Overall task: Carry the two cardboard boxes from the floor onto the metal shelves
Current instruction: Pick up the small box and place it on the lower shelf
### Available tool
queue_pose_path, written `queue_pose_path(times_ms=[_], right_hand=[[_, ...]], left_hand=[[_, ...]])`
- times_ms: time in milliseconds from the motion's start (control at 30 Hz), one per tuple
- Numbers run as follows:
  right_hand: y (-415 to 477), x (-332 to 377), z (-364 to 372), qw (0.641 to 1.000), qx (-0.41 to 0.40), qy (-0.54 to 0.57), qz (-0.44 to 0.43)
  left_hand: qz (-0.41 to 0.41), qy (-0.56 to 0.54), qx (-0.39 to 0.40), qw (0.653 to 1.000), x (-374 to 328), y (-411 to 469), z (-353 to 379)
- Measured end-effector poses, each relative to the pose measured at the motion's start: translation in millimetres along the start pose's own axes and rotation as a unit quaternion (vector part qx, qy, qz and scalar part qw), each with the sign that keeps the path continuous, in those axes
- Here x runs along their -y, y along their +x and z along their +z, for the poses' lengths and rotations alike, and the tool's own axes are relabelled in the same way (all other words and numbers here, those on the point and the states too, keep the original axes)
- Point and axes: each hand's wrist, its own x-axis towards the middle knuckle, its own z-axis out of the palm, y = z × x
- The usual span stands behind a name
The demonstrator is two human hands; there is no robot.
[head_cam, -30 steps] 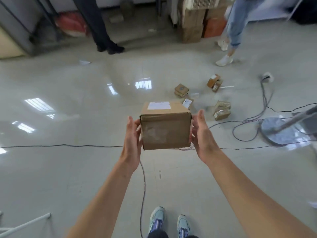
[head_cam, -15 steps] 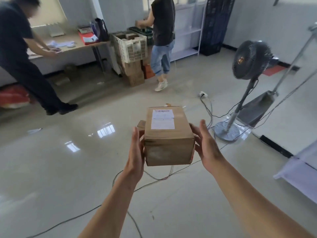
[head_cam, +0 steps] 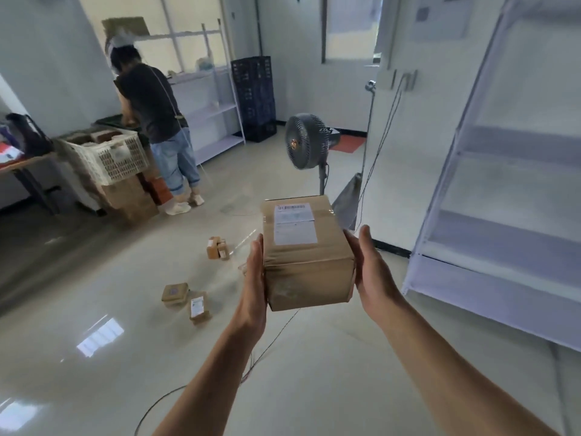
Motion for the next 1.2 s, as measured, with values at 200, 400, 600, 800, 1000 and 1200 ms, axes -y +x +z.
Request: queue_pose_path(times_ms=[200,400,600,800,1000,1200], right_hand=[[-23.1,38.2,-103.6,0.998,-0.065,0.013,-0.017],[-46.2,71.7,-219.8,0.992,-0.117,0.020,-0.028],[-80.3,99.4,-321.1,0.984,-0.172,-0.002,-0.040],[-108.6,117.9,-402.4,0.970,-0.237,-0.003,-0.056],[-121.0,129.2,-482.3,0.960,-0.266,0.013,-0.085],[-114.2,137.9,-571.2,0.941,-0.328,0.015,-0.083]], left_hand=[[-0.007,0.002,0.089,0.996,12.4,2.3,108.3],[0.001,0.034,0.156,0.987,28.3,5.4,223.8],[0.008,0.030,0.225,0.974,51.8,-3.3,328.9],[-0.022,0.018,0.282,0.959,72.6,-5.9,419.3],[-0.032,0.021,0.341,0.939,91.6,6.4,505.4],[-0.061,0.008,0.388,0.920,127.3,27.8,596.1]])
